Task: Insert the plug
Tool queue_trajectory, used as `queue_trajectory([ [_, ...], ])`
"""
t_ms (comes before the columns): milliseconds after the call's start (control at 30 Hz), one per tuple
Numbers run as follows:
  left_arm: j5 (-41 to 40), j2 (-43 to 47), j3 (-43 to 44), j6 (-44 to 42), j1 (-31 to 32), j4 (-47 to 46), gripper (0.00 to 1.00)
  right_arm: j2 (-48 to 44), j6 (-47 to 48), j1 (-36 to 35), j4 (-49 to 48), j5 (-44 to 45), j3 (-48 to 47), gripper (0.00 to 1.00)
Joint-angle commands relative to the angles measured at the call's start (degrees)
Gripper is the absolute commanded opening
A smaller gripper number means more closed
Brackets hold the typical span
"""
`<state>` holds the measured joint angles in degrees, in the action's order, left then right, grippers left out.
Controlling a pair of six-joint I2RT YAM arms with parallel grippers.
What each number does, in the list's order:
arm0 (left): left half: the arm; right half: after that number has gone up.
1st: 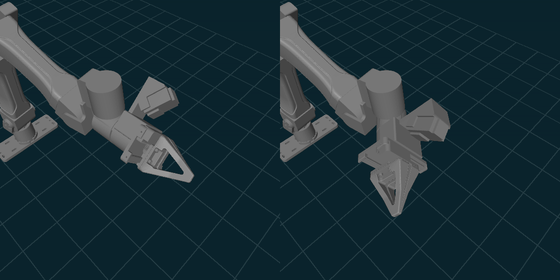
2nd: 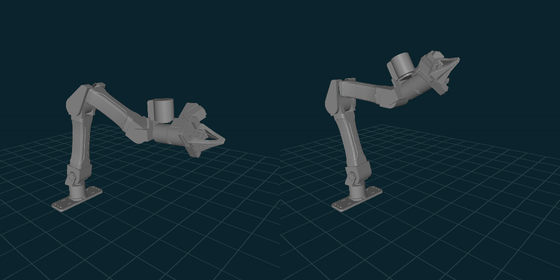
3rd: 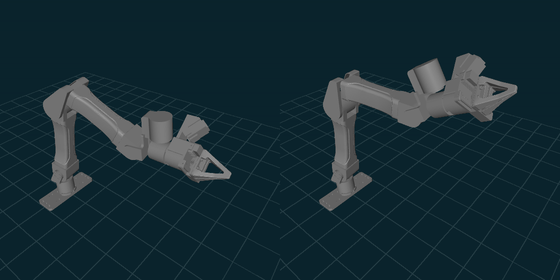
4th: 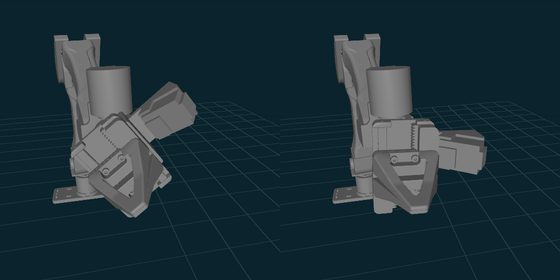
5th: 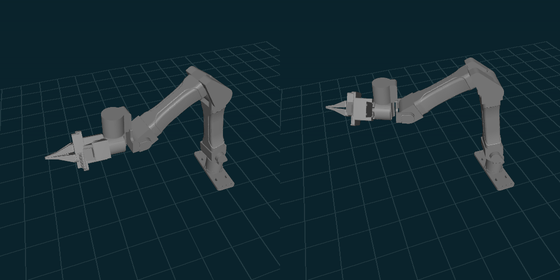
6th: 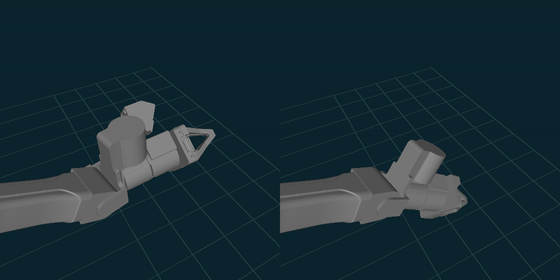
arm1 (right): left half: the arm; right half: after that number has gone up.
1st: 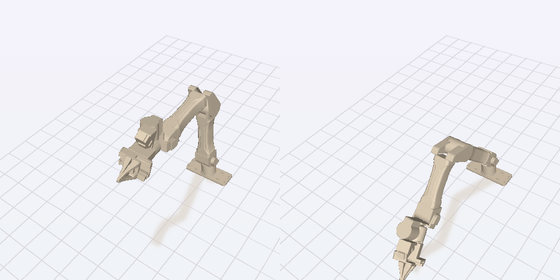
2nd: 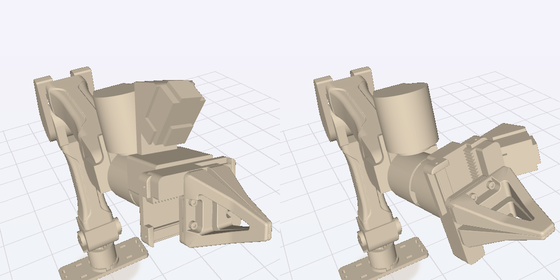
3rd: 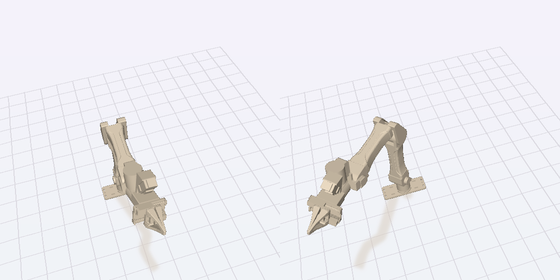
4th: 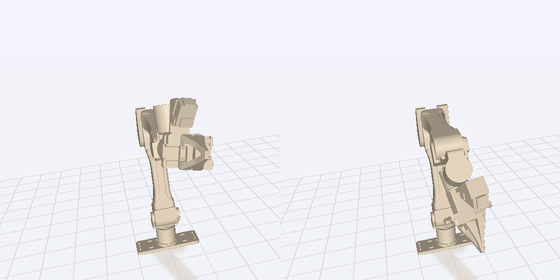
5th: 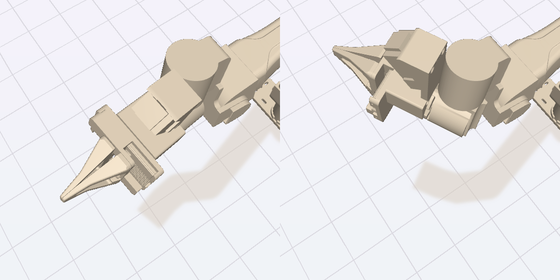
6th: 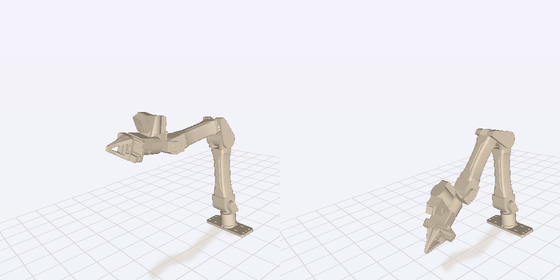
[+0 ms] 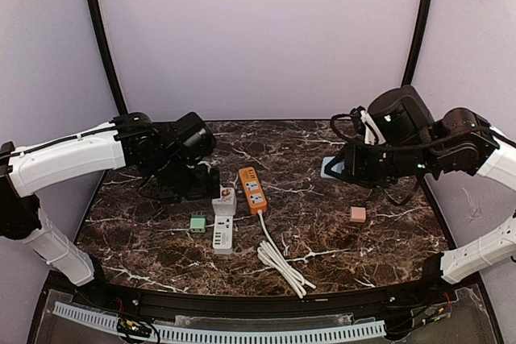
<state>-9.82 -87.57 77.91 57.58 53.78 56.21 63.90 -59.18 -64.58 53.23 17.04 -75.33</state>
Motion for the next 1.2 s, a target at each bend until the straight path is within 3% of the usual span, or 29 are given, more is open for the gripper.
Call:
queue_trajectory([
  [0,-7.47,6.16,-0.65,-3.98,-0.04,5.14,0.99,4.44,4.07,1.32,-0.06,-8.22,-5.13,0.00],
  [233,-17.05,13.85,-1.52,-12.28,-0.41,9.85,0.99,13.24,7.30,2.60,0.00,-16.13,-12.46,0.00],
  [500,-22.57,23.01,-6.70,-22.32,-0.87,9.74,0.99,23.02,9.73,3.10,0.80,-22.79,-19.24,0.00],
  [1167,-23.81,37.78,-21.59,-32.54,-0.91,0.15,0.99,47.01,7.63,1.06,6.89,-27.20,-38.21,0.00],
])
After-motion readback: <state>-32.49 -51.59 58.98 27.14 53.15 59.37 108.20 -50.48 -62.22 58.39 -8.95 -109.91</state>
